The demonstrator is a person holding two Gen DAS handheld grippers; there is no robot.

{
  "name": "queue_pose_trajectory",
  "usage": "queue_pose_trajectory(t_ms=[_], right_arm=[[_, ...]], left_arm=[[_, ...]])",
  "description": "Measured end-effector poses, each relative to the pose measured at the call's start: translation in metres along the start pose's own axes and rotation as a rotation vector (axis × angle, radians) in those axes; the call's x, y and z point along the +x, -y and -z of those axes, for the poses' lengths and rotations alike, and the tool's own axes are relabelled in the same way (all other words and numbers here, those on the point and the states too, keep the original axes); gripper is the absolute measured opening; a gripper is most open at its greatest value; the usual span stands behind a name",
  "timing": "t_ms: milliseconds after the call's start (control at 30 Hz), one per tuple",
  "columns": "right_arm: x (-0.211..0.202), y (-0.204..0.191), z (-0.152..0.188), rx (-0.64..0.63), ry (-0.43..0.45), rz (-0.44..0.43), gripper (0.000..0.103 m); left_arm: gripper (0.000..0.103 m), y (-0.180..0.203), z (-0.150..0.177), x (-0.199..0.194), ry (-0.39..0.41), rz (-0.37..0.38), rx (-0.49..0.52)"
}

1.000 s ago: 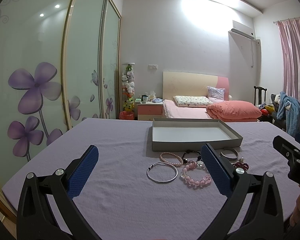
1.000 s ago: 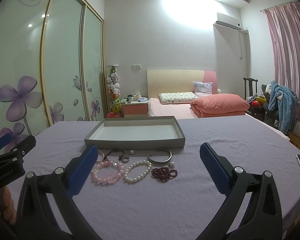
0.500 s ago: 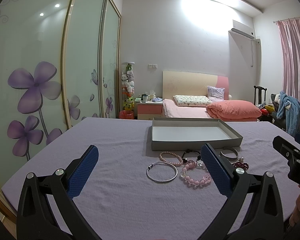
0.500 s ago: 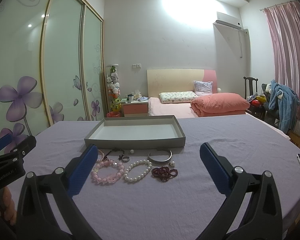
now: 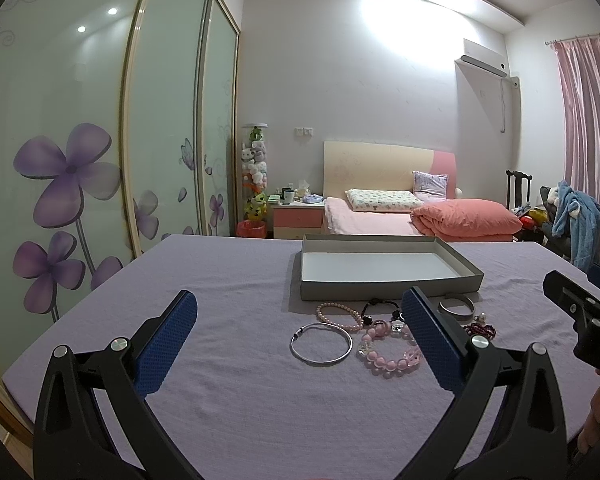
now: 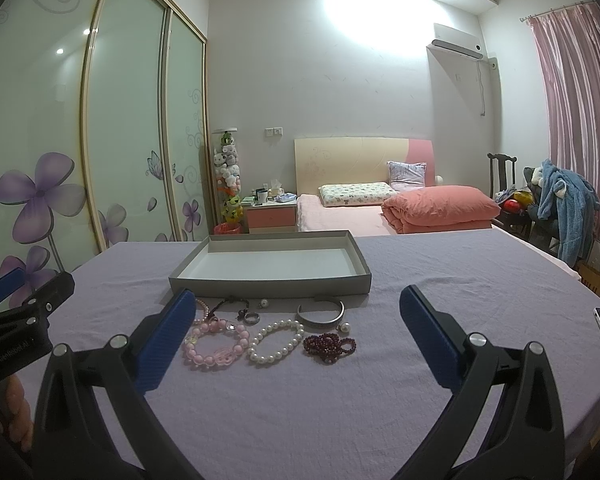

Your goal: Organize jewelry

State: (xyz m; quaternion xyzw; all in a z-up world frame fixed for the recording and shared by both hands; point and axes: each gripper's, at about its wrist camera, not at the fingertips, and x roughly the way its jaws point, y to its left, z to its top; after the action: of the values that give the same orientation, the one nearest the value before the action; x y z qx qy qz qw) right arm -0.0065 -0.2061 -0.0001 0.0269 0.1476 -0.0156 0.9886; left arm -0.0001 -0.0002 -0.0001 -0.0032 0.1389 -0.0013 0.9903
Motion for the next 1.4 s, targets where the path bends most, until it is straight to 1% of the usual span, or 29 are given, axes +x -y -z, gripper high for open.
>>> queue_pose_trajectory(t_ms=[133,233,500,633,733,833,1000,1067,1100,1133,1267,1333,1367,1400], right_arm=[[0.0,0.002,0.001,0.001,-0.001,0.0,0.099],[0.0,0.001,0.003,0.001,-0.002,-0.001,0.099],[-0.002,0.001,0.004,-0.002,0.0,-0.004,0.099],[0.011,-0.004,0.014,0.002,-0.015,0.0,0.099],[0.024,0.004,0.015,0.024,-0.066,-0.007,0.099],[0.043,0.014,0.023,0.053,-0.161,-0.011,0.099],[0.085,0.025,0.036,0.064,-0.351,0.002,0.099],[0.104,0.027,0.04,0.05,-0.42,0.006,0.095],[0.112,0.027,0.042,0.044,-0.448,0.006,0.09],[0.122,0.027,0.045,0.041,-0.485,0.005,0.086],[0.155,0.029,0.053,0.03,-0.598,0.013,0.078],[0.166,0.032,0.058,0.032,-0.637,0.021,0.071],[0.169,0.032,0.058,0.021,-0.621,0.036,0.071],[0.171,0.032,0.059,0.013,-0.623,0.044,0.07]], left_arm=[[0.101,0.0,0.0,0.0,-0.002,0.0,0.0],[0.101,0.005,0.006,0.003,-0.003,0.0,0.001],[0.101,0.01,0.006,0.001,-0.006,0.0,0.002],[0.101,0.008,0.008,0.007,-0.022,-0.008,0.002],[0.101,0.005,0.011,0.015,-0.056,-0.03,-0.006],[0.101,-0.001,0.013,0.027,-0.116,-0.047,-0.018],[0.101,-0.011,0.019,0.053,-0.239,-0.044,-0.024],[0.101,-0.014,0.02,0.065,-0.296,-0.029,-0.026],[0.101,-0.015,0.021,0.071,-0.326,-0.022,-0.025],[0.101,-0.015,0.023,0.076,-0.346,-0.017,-0.024],[0.101,-0.019,0.024,0.096,-0.425,0.011,-0.021],[0.101,-0.02,0.026,0.104,-0.452,0.02,-0.014],[0.101,-0.019,0.026,0.107,-0.462,0.021,-0.009],[0.101,-0.02,0.026,0.111,-0.471,0.023,-0.002]])
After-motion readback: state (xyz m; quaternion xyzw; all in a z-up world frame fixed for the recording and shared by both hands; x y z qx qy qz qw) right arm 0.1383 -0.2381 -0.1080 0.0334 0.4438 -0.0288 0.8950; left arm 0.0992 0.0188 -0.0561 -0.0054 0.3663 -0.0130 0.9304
